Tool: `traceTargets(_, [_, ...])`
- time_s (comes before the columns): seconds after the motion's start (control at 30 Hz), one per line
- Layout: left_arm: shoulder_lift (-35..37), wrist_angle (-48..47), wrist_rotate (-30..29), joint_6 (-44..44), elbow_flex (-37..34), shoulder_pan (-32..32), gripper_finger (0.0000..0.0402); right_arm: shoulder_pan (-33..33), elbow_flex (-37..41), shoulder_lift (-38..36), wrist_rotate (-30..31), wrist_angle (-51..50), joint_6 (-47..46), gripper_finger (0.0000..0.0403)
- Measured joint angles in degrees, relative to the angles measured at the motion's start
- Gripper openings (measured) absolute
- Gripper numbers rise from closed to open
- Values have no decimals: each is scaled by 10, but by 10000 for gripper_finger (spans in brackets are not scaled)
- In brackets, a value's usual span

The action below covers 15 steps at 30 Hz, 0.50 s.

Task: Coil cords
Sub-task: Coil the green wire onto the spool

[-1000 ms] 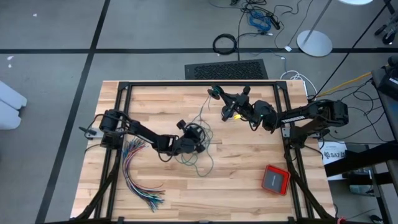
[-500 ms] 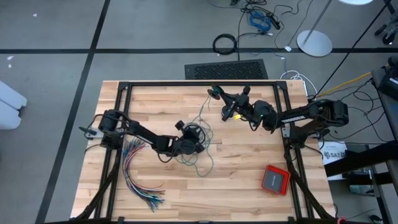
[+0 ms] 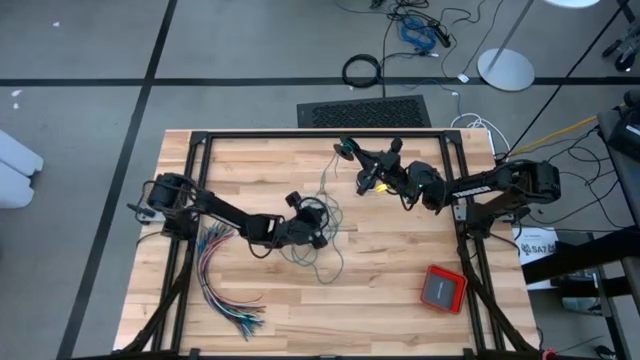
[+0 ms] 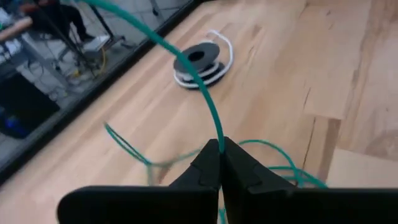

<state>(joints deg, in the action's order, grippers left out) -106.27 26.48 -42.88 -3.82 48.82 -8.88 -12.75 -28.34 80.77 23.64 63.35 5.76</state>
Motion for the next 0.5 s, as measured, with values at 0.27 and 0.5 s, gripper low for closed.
traceTargets(0.27, [23,-1,125,26,3,83,2,0,0,0,-4,-2,-6,0])
traceTargets(0.5, [21,-5,270,-8,24,169,1,0,0,0,-13,-3,-16,0])
